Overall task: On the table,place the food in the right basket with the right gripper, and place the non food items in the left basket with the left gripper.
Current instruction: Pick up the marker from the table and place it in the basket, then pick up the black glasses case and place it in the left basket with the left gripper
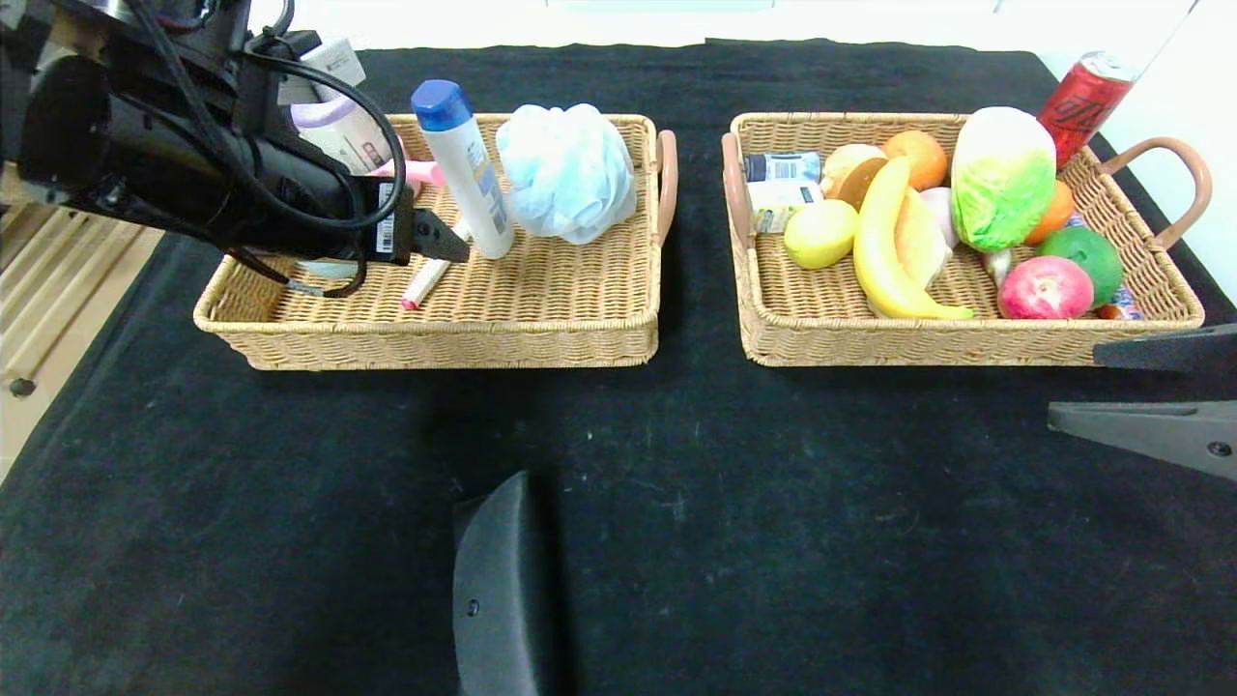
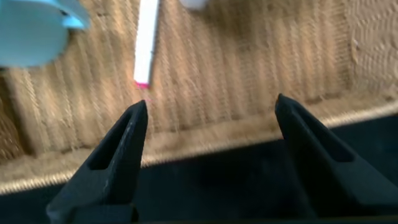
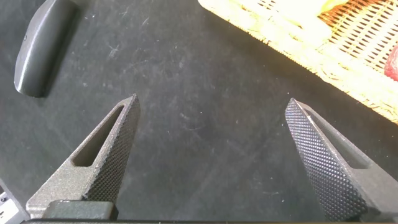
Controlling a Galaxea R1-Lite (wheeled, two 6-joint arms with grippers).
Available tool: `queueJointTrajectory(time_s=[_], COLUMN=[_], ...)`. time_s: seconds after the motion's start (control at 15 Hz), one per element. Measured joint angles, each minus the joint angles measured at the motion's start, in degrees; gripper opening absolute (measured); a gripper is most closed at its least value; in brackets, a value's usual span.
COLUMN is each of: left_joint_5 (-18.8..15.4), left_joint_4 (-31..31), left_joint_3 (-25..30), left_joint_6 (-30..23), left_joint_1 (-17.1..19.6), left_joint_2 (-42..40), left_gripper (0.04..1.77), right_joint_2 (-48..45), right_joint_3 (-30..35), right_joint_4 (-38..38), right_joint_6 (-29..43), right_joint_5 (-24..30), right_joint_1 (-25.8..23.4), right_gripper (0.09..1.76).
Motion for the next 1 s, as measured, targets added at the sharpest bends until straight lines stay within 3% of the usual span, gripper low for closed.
queueJointTrajectory(time_s=[0.13,0.4,0.73,1.0], left_joint_5=[1.0,6.7,6.2,6.0], left_joint_4=[4.4,13.6,21.9,22.5], left_joint_3=[-0.1,-0.2,0.3,4.6], left_joint_6=[-2.0,-9.8,-22.4,-28.6], left_joint_1=[-2.6,-8.3,-13.5,-16.8], left_joint_2=[-1.8,-3.7,-3.9,-3.8], left_gripper=[1.55,1.62,1.66,1.69], right_joint_2=[0.0,0.0,-0.1,-0.3], right_joint_3=[0.0,-0.1,-0.2,-0.2], right_joint_4=[0.0,0.0,0.0,0.0], right_joint_6=[0.0,0.0,0.0,0.0], right_joint_5=[0.0,0.0,0.0,0.0], right_joint_1=[0.0,-0.1,-0.4,-0.5], right_gripper=[1.71,1.71,1.71,1.71])
